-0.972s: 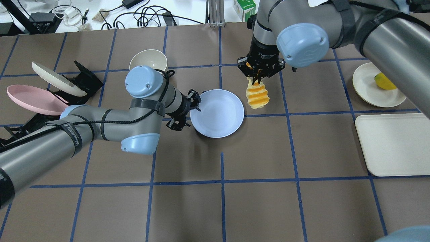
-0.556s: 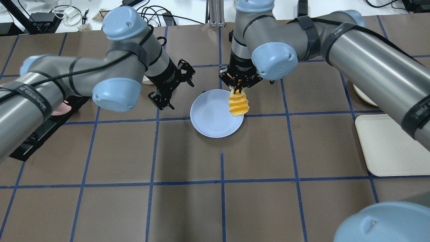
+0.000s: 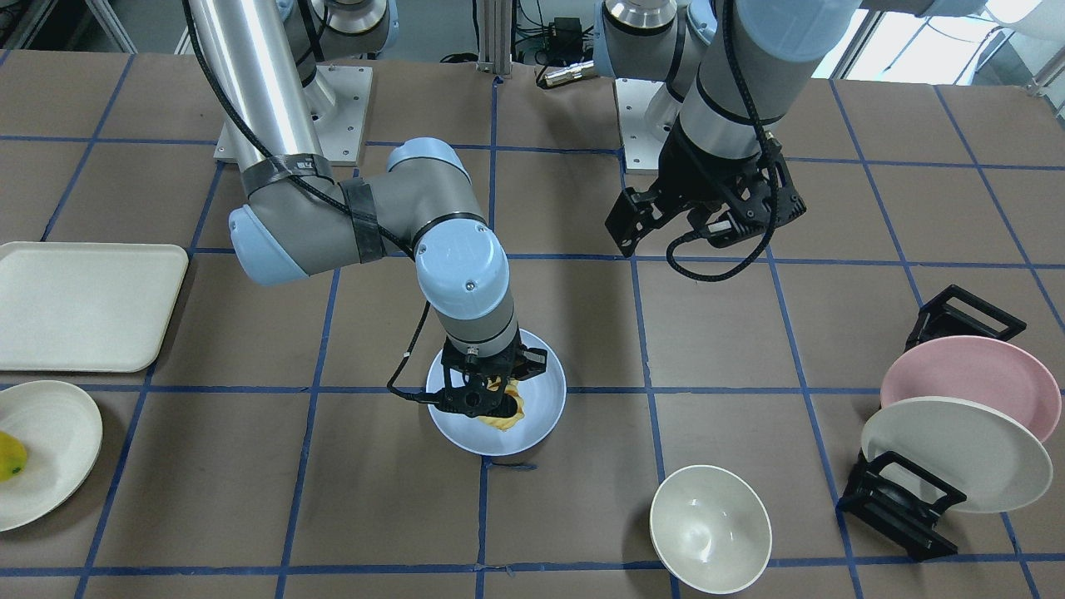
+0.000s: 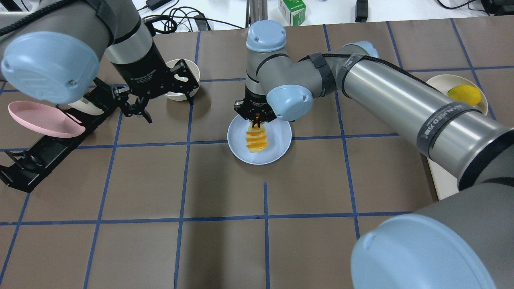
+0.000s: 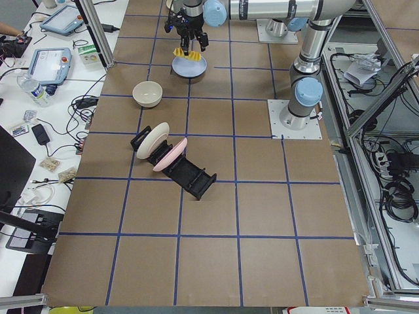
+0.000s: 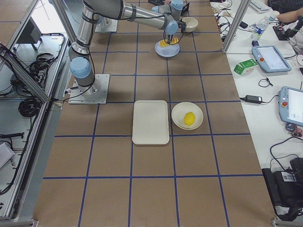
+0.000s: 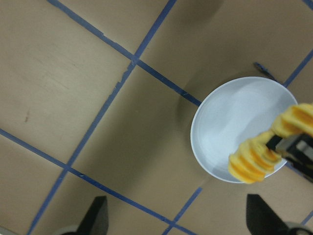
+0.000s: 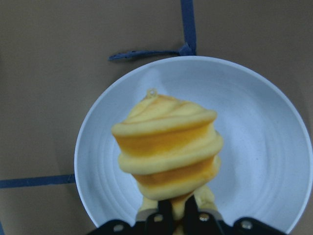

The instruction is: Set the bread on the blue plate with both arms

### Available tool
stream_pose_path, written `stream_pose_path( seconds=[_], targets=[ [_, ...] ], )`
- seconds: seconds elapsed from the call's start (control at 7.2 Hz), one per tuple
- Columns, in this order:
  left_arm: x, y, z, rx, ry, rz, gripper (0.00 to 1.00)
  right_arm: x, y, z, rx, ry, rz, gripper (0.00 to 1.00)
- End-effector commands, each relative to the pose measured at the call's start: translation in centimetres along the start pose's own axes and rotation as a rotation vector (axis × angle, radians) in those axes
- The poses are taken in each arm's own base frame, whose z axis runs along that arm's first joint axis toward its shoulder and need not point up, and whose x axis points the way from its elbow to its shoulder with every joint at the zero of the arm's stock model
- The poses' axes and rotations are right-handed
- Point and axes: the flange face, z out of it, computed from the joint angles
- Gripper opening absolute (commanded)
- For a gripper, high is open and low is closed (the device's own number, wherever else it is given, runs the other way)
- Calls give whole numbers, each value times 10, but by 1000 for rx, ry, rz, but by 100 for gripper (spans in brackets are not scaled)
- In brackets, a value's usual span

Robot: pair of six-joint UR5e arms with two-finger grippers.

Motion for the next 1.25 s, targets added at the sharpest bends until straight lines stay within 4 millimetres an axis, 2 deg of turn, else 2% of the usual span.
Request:
stream_pose_path(
  seconds=[0.0, 0.14, 0.42, 0.56, 0.69, 0.83, 0.97, 1.11],
  targets=[
    [-36, -25, -17, 75, -28, 266, 100, -2, 2, 11, -7, 17, -9, 99],
    [-52, -39, -21, 98, -28, 289, 100, 1, 2, 14, -14, 19, -7, 100],
    [-49, -37, -21, 101, -24, 314, 100, 2, 3, 3, -8, 19, -6, 100],
    [-46, -34, -22, 100, -18, 322, 100, 4, 3, -21, 20, 7, -5, 100],
    [-42, -31, -22, 102, -19, 332, 100, 20, 15, -66, 29, 9, -56, 100],
    [-41, -30, -23, 105, -20, 334, 100, 50, 21, -122, 67, 50, -154, 100],
    [-42, -29, -25, 109, -22, 334, 100, 101, 13, -168, 85, 58, -101, 100],
    [-42, -28, -26, 112, -23, 331, 100, 148, 14, -214, 100, 52, -21, 100]
  ],
)
